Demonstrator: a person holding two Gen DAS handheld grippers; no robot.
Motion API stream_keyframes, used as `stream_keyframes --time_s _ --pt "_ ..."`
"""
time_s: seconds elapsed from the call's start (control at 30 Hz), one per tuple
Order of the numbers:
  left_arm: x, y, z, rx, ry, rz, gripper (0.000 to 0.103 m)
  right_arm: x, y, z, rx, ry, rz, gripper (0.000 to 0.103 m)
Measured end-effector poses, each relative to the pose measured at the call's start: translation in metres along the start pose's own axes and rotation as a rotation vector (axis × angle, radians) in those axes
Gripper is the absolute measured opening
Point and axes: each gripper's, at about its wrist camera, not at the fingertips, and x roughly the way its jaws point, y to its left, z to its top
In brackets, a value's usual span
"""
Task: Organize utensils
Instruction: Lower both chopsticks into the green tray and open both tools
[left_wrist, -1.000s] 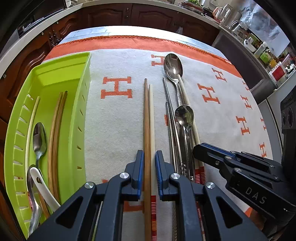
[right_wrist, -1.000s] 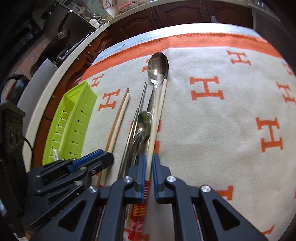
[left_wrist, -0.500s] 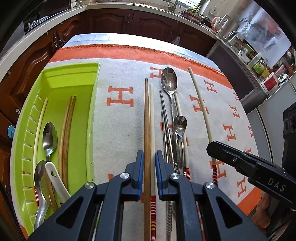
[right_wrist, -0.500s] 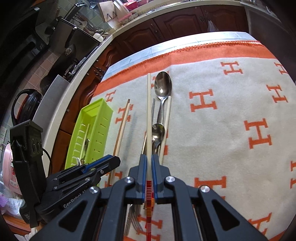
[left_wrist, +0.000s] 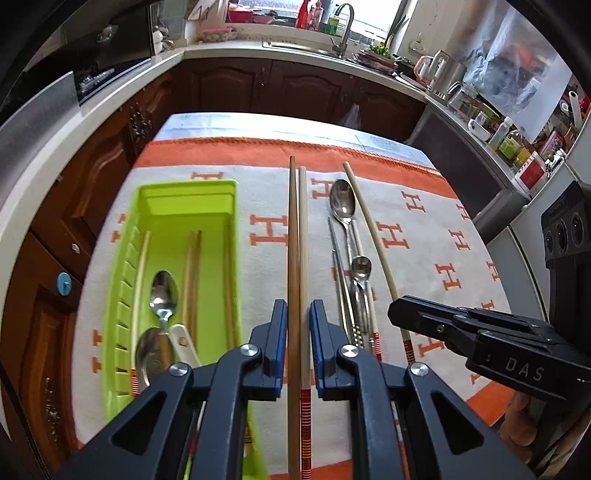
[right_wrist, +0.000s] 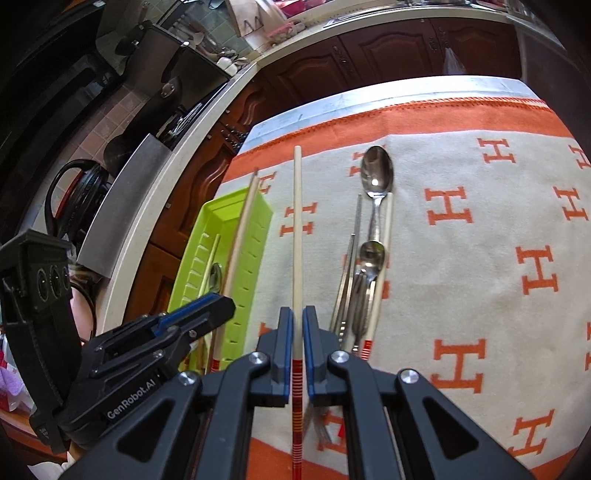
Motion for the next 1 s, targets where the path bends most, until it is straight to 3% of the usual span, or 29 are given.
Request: stream_keyframes --time_s 0.33,0.67,0.87,1.0 --pt "-0.036 0.057 0.003 -0.055 -0.104 0.155 0.01 0.021 0.069 0.014 -0.129 0.053 0.041 0.006" --pt "-0.005 0.094 -0.005 -0.115 -0.034 0.184 0.01 0.072 0.103 0.025 -0.063 0.14 0.077 0.006" --pt "0.008 0.095 -0.009 -0.096 -0.018 0.217 0.01 0.092 0.109 0.022 -0.061 0.168 0.04 0.007" --pt "0.007 0.094 -0.011 -0.085 -0.026 0.236 0.023 0.093 0.108 0.02 -0.068 0.165 0.014 0.007"
